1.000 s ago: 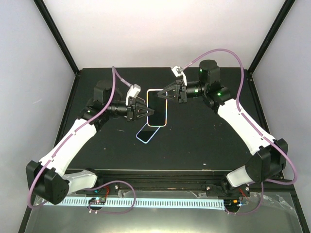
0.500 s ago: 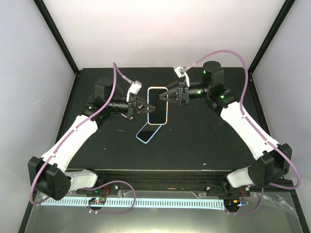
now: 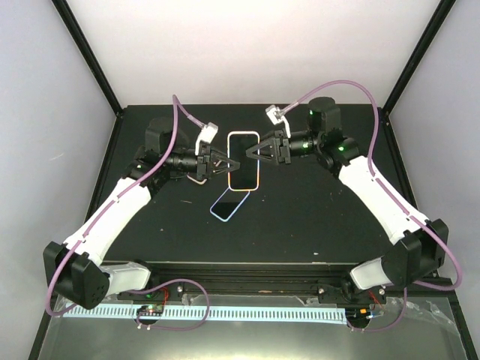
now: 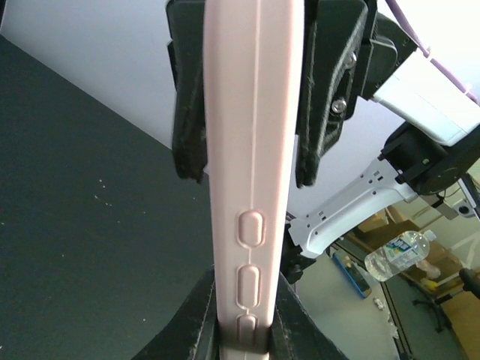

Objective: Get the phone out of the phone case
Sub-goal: Pick up the phone at the center of the board.

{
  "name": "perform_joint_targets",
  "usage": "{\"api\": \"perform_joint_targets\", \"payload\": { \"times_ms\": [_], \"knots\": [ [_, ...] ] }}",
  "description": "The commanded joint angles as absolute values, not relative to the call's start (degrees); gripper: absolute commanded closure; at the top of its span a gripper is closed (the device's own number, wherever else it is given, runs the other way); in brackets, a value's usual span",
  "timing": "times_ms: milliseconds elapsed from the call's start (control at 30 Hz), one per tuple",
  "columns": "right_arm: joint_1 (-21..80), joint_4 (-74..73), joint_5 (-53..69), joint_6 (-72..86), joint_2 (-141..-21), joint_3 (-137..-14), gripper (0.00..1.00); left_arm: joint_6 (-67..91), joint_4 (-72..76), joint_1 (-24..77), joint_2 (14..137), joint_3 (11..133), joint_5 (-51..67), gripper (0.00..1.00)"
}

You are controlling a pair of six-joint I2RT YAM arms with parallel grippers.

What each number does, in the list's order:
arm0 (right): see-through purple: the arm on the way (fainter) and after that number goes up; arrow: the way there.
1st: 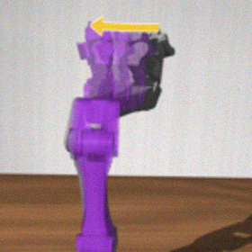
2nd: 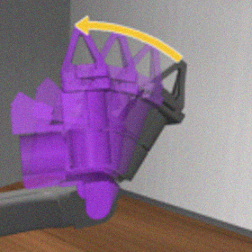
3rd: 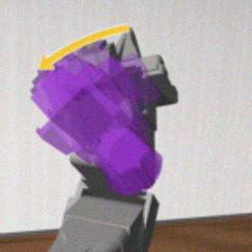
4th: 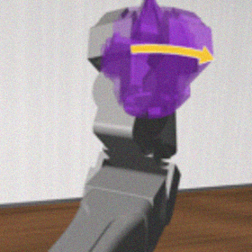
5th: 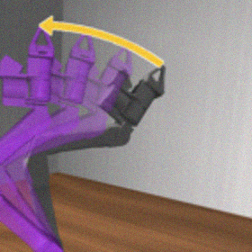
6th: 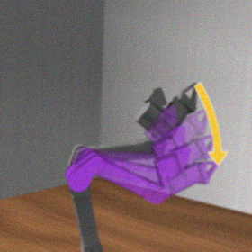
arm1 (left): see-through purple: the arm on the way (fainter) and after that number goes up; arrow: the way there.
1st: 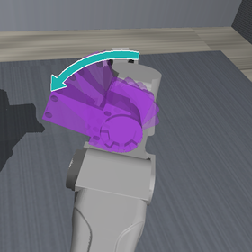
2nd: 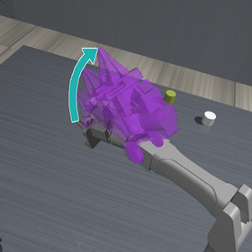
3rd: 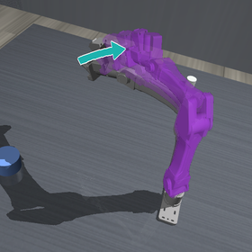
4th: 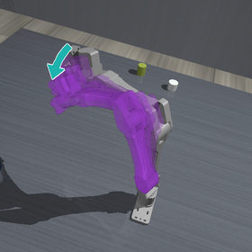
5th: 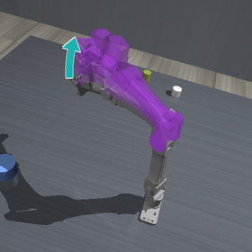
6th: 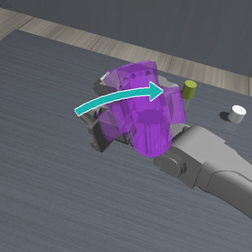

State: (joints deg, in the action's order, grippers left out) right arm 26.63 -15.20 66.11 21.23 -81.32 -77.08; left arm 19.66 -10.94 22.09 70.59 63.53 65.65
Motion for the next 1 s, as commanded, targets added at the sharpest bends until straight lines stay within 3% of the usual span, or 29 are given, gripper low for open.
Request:
{"api": "perform_joint_targets", "payload": {
  "times_ms": [0,133,267,533,667,733,867,967],
  "knots": [
    [26.4,-20.9,66.7,15.9,-84.1,-81.7,0.60,17.3,-9.7,21.9,70.0,65.5,69.0,0.98],
    [26.4,-27.7,65.8,8.7,-84.5,-83.0,0.61,11.1,-16.1,21.9,70.5,65.7,70.3,0.98],
    [26.4,-36.0,64.4,1.5,-84.8,-84.6,0.73,7.9,-18.7,22.0,70.9,66.4,70.2,0.98],
    [26.0,-46.5,67.0,-5.7,-86.8,-87.5,0.81,0.6,-26.6,22.3,71.9,66.4,68.2,0.98],
    [25.9,-45.5,67.5,-5.0,-86.8,-87.1,0.97,0.4,-27.2,22.4,71.4,66.9,66.8,0.98],
    [25.8,-45.1,67.7,-4.2,-86.8,-87.3,0.99,0.3,-27.7,22.4,71.4,67.3,66.3,0.97],
    [25.6,-44.2,68.6,-3.3,-85.8,-87.7,0.99,-1.2,-29.6,22.2,71.0,67.3,65.4,0.60],
    [24.3,-42.1,69.4,-1.4,-84.4,-87.1,0.99,-2.8,-31.0,21.7,69.9,66.9,64.8,0.41]
  ]
}}
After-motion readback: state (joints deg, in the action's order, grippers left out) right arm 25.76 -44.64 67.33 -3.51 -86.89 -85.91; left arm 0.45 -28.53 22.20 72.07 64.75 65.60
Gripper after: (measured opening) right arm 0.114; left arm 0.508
